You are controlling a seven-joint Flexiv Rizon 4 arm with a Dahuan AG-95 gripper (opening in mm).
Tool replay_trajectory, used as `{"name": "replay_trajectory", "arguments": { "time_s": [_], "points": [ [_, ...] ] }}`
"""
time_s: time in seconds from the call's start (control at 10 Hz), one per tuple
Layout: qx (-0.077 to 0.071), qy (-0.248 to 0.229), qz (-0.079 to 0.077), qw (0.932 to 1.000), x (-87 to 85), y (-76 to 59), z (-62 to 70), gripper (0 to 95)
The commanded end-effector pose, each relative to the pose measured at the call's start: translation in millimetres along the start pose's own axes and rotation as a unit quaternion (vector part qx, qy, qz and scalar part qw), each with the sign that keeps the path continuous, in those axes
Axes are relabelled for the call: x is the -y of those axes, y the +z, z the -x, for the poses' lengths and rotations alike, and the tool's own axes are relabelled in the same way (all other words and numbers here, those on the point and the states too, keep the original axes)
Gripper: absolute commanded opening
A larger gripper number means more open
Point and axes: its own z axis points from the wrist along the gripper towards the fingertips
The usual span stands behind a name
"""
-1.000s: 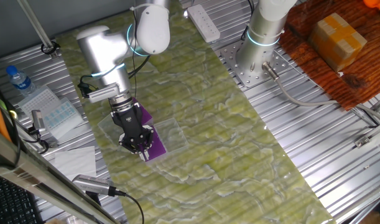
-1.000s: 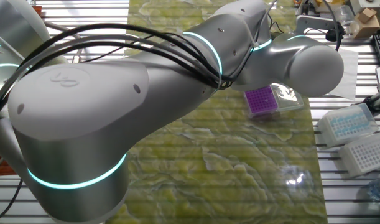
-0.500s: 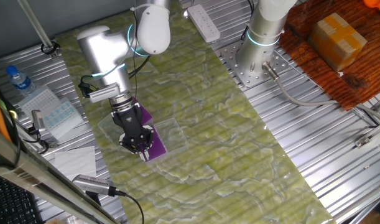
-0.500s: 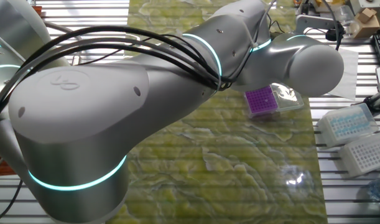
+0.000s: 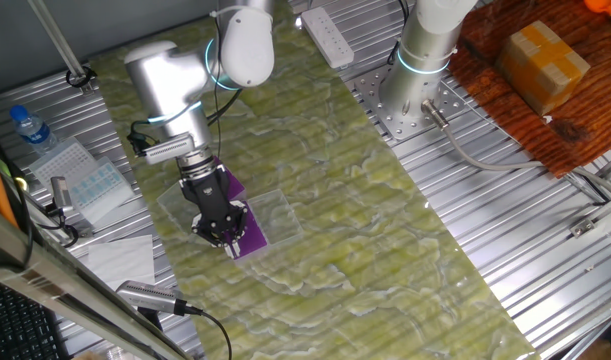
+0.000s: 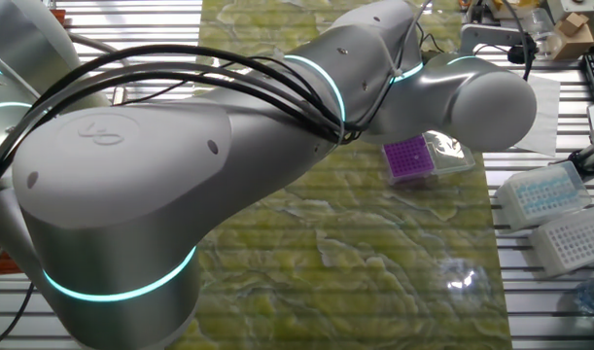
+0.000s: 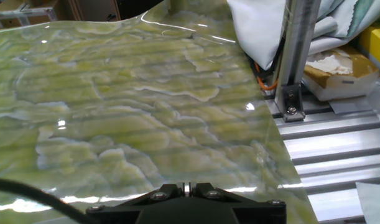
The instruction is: Transfer all small pipette tips from one holder to another
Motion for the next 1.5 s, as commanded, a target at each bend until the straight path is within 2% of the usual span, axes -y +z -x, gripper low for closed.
{"name": "replay_trajectory", "arguments": {
  "time_s": [0.1,0.2,0.3,0.8,1.1,1.3,1.5],
  "points": [
    [-0.003,-0.009,-0.001,1.0,0.0,0.3,-0.6,0.0],
    [-0.005,-0.012,-0.001,0.9999,0.0,0.3,-0.6,0.0],
    [-0.006,-0.014,-0.001,0.9999,0.1,0.4,-0.7,19.0],
    [-0.008,-0.015,-0.001,0.9999,0.1,0.5,-0.9,19.0],
    [-0.018,-0.006,0.0,0.9998,0.1,0.3,-0.6,19.0],
    [-0.035,-0.001,0.001,0.9994,0.7,-0.3,2.8,19.0],
    [-0.06,0.002,0.0,0.9982,1.4,-2.2,11.3,19.0]
  ]
}}
